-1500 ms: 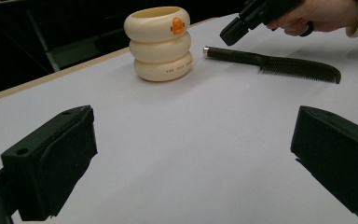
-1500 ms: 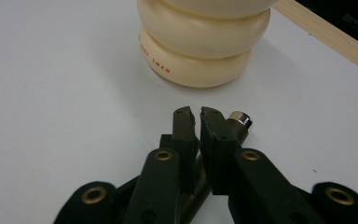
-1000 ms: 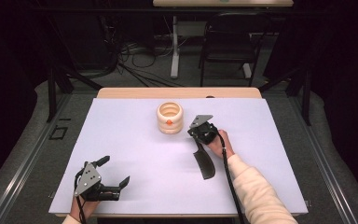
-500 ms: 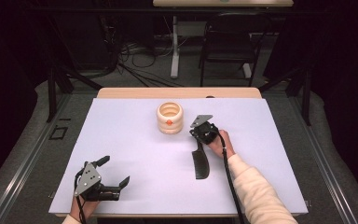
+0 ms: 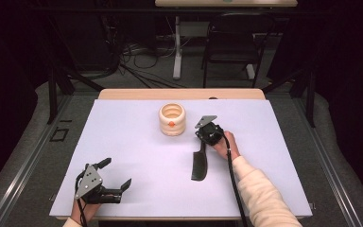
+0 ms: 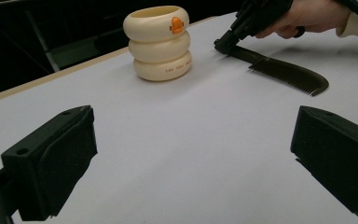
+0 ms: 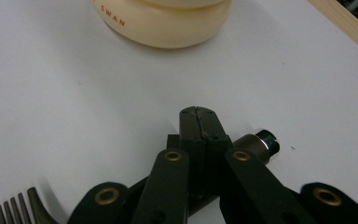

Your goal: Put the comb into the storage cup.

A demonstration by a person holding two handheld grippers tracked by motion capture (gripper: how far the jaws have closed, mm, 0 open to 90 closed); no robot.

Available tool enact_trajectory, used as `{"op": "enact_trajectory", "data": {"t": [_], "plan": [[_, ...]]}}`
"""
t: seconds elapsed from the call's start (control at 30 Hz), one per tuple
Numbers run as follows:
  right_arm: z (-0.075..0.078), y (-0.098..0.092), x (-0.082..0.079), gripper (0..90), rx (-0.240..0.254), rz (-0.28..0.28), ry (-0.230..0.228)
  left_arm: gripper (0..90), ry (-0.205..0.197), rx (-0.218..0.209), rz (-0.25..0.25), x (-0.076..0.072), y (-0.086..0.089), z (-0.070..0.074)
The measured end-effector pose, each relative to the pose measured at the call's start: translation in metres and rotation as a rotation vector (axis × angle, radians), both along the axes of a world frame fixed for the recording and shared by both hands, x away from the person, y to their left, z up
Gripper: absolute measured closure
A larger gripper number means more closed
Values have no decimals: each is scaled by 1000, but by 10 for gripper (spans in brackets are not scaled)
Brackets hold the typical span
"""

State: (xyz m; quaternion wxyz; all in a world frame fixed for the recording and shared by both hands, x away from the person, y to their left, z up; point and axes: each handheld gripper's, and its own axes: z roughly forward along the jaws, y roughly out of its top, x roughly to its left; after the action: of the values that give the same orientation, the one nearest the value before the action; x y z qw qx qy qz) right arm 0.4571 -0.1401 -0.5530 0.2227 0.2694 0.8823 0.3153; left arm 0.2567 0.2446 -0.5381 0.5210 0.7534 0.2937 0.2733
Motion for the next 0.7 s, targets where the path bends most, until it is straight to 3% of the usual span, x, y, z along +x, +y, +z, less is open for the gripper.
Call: {"op": "enact_trajectory", "data": {"t": [0.7], "plan": [[0,-13,1,900,-30,-48,41,0,7,8,8,1,1,0]]}}
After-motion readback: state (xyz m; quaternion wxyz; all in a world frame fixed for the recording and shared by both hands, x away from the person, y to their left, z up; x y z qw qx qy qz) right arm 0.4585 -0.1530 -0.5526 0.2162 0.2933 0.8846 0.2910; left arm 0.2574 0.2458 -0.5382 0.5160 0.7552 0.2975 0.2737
